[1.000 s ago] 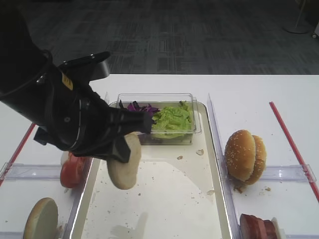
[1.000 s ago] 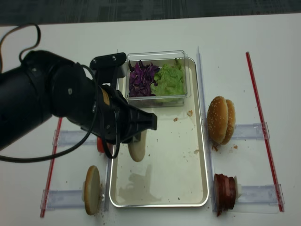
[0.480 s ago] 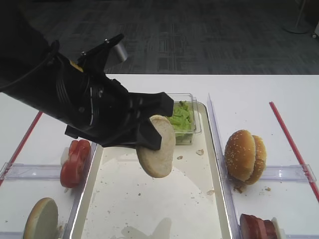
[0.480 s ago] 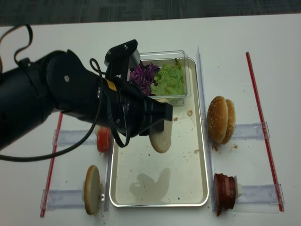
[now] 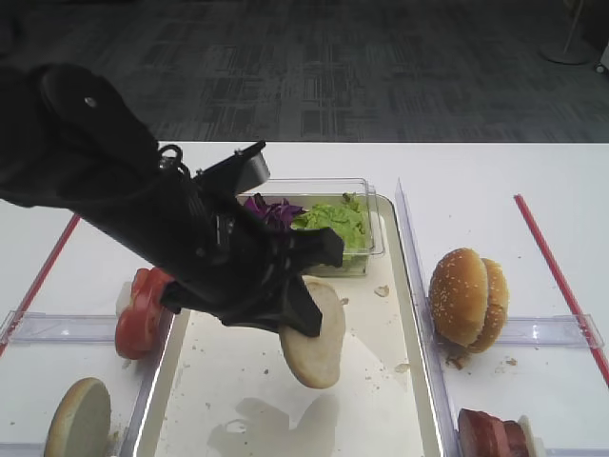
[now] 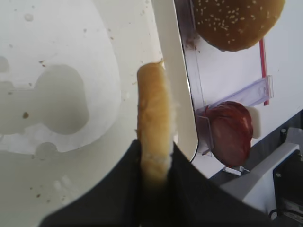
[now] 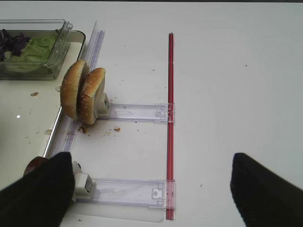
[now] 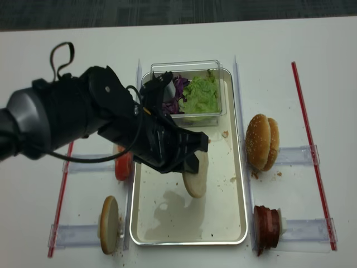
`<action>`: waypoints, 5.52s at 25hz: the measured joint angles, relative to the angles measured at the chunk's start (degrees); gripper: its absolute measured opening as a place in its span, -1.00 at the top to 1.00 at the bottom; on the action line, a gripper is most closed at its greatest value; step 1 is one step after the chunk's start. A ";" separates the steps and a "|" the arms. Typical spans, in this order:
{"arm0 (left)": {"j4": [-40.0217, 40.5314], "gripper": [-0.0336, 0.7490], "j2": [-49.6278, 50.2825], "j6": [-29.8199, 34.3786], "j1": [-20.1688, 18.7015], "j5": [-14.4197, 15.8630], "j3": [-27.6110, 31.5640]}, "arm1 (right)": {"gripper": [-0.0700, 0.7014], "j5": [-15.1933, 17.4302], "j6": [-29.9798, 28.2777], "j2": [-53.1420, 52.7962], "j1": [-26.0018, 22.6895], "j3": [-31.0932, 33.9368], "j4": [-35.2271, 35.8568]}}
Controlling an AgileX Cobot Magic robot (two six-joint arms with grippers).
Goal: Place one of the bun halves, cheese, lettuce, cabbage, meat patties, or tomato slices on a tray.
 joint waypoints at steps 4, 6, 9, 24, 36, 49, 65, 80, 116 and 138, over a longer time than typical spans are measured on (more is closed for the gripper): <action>-2.90 0.76 4.25 3.12 0.70 -0.89 0.00 | -0.94 0.00 0.00 0.00 0.00 0.00 0.00; -3.31 0.76 5.29 3.69 1.35 -1.57 0.00 | -0.94 0.00 0.00 0.00 0.00 0.00 0.00; -4.30 0.76 6.35 5.17 2.89 -1.69 0.00 | -0.94 0.00 0.00 0.00 0.00 0.00 0.00; -9.58 0.72 10.41 11.18 6.46 -1.45 -0.03 | -0.94 0.00 0.00 0.00 0.00 0.00 0.00; -9.71 -0.41 10.50 10.48 7.58 0.17 -0.13 | -0.94 0.00 0.19 0.00 0.00 0.00 0.00; -9.71 -0.59 10.50 10.03 7.57 0.30 -0.13 | -0.94 0.00 0.19 0.00 0.00 0.00 0.00; -9.71 -0.67 10.50 10.03 7.57 0.43 -0.13 | -0.94 0.00 0.19 0.00 0.00 0.00 0.00; -7.98 -0.67 9.27 9.40 9.98 2.48 -0.13 | -0.94 0.00 0.19 0.00 0.00 0.00 0.00; 16.13 -0.67 -2.77 -11.03 9.98 17.07 -15.62 | -0.94 0.00 0.09 0.00 0.00 0.00 0.00; 48.95 -0.67 -2.91 -18.79 13.35 28.79 -15.62 | -0.94 0.00 -0.01 0.00 0.00 0.00 0.00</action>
